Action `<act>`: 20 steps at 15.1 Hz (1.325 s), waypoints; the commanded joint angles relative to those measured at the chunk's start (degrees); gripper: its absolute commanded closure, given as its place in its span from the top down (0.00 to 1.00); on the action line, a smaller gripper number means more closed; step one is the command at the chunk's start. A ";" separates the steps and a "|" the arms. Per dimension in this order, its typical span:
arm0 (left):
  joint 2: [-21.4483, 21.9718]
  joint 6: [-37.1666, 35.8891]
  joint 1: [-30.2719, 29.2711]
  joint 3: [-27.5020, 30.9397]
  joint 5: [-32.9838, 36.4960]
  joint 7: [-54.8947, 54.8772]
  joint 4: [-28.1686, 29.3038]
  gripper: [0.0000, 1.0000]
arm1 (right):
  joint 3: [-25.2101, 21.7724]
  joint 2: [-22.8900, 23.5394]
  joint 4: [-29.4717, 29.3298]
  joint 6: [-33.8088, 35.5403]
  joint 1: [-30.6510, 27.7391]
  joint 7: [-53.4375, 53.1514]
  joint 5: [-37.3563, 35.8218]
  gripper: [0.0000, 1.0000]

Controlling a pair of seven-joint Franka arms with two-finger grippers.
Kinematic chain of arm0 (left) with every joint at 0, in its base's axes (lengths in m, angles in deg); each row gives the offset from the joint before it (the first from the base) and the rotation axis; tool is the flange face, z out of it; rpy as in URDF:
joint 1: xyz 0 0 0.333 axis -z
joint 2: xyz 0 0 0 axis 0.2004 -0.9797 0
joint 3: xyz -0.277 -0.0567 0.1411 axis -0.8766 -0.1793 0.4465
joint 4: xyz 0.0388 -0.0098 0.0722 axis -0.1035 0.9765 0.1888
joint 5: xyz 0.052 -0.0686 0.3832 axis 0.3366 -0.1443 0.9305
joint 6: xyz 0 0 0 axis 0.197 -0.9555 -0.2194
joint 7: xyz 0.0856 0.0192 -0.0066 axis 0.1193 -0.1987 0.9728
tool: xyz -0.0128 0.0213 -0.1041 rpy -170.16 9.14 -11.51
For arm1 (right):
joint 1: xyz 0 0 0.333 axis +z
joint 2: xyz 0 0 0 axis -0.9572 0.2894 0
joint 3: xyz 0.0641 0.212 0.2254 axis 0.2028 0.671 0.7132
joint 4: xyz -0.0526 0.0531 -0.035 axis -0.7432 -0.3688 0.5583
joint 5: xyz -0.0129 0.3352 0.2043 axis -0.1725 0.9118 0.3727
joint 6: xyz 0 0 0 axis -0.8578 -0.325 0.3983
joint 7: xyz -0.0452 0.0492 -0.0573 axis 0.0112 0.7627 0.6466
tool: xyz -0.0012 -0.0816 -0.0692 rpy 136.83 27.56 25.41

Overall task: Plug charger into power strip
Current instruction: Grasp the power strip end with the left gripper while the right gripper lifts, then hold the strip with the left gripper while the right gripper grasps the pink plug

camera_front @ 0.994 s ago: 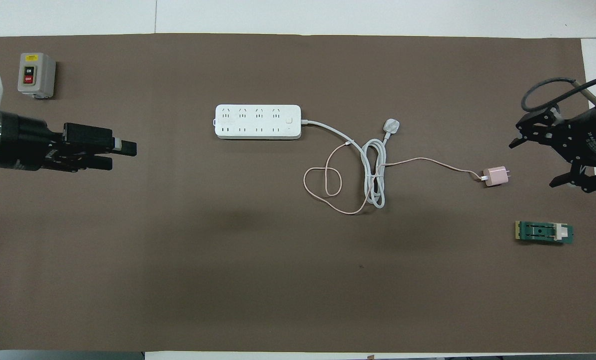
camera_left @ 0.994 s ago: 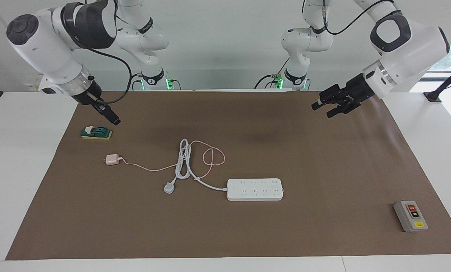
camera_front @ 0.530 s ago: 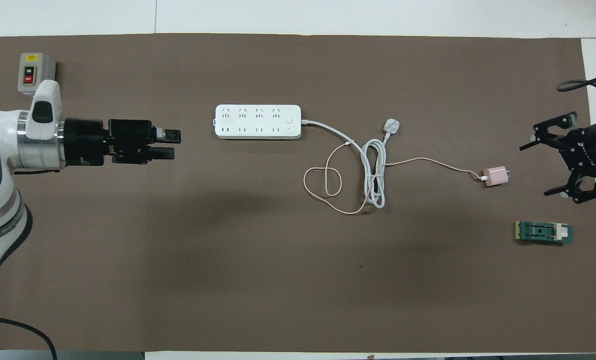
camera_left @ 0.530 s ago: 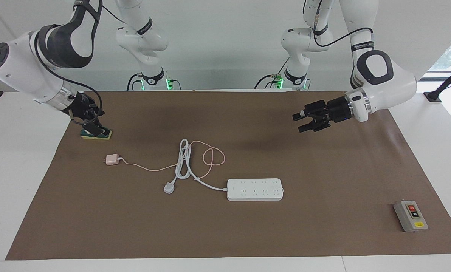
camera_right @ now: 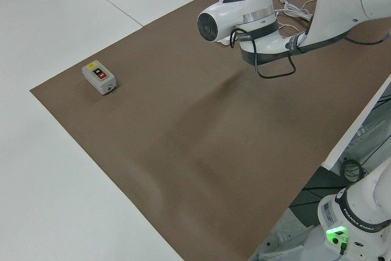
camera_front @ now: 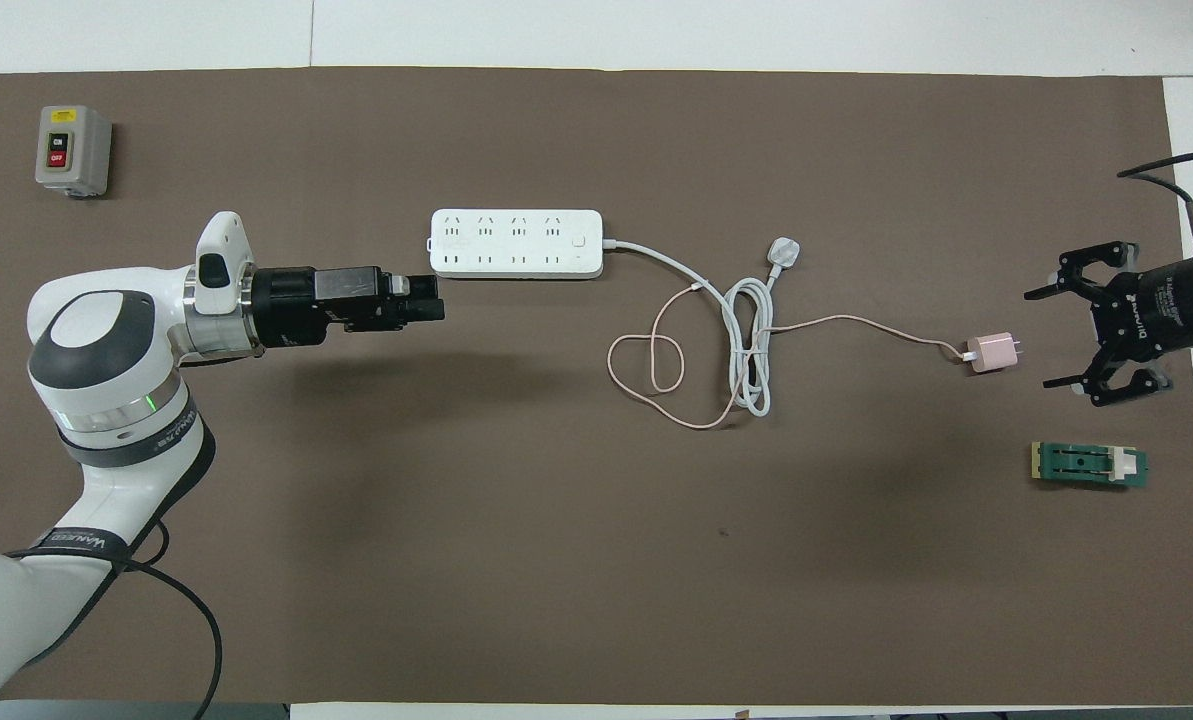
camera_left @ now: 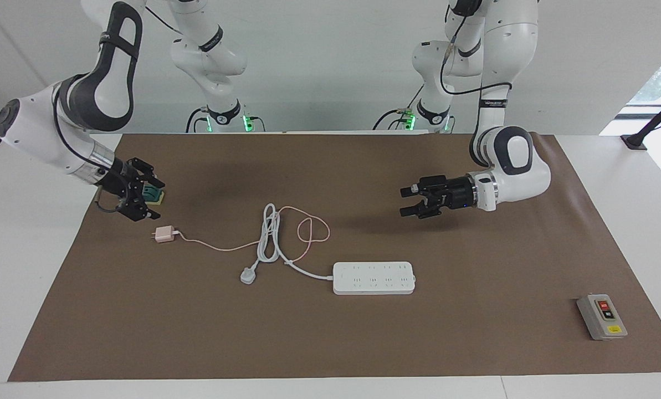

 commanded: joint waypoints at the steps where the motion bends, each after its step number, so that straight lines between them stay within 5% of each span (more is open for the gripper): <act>1: -0.33 -1.69 2.29 0.61 -4.77 -1.68 0.00 1.00 | 0.66 3.24 0.38 -0.49 -3.63 8.17 3.04 1.00; 11: -0.51 -2.04 5.11 0.09 -12.52 -1.41 0.00 1.00 | 0.57 13.35 -0.06 -3.31 -7.76 23.15 13.42 1.00; 20: -0.51 -1.51 5.99 -0.09 -12.96 -0.98 0.26 1.00 | 0.57 15.56 0.20 -5.94 -7.95 25.88 13.51 1.00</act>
